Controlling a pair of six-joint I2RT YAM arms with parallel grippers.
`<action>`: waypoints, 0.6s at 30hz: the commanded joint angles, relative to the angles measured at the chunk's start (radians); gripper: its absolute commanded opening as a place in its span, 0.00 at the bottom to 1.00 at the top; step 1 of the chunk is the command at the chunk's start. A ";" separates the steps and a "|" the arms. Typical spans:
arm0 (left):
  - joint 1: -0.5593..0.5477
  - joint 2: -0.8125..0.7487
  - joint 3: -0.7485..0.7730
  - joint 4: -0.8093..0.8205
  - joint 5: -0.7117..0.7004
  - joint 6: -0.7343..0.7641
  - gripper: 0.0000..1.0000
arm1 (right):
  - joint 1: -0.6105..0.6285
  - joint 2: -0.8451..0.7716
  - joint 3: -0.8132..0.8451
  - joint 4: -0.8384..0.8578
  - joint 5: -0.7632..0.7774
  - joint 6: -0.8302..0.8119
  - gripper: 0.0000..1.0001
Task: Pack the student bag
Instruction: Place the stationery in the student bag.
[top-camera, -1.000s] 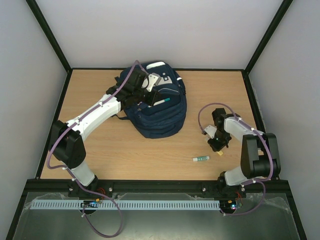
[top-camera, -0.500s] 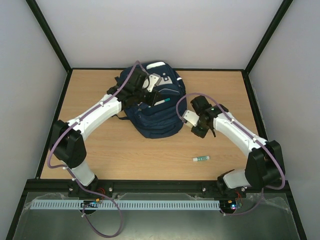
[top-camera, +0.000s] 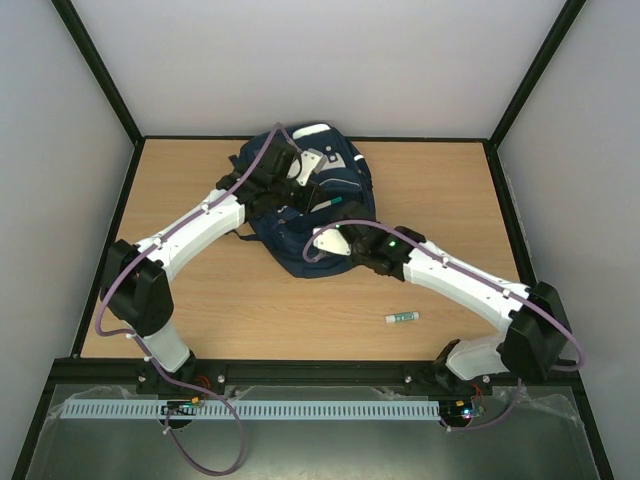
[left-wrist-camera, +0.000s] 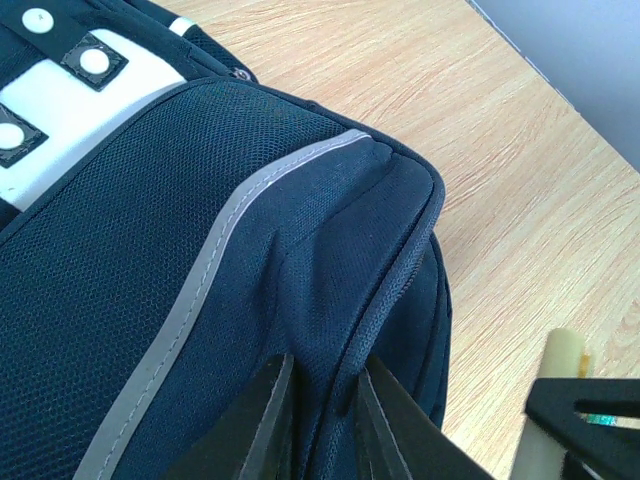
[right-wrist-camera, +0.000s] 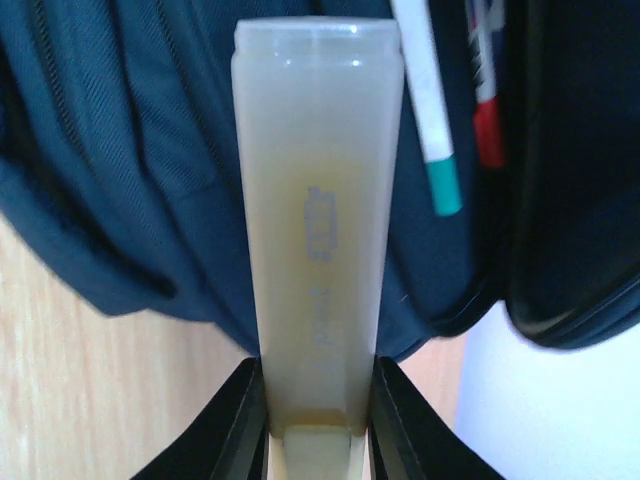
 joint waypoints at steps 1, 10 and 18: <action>-0.020 -0.019 0.043 0.024 0.054 -0.011 0.16 | 0.038 0.061 0.025 0.145 0.109 -0.154 0.02; -0.002 -0.036 0.041 0.026 0.036 -0.004 0.15 | 0.062 0.182 -0.012 0.386 0.207 -0.363 0.02; 0.039 -0.049 0.032 0.050 0.084 -0.030 0.15 | 0.061 0.272 0.012 0.527 0.210 -0.433 0.06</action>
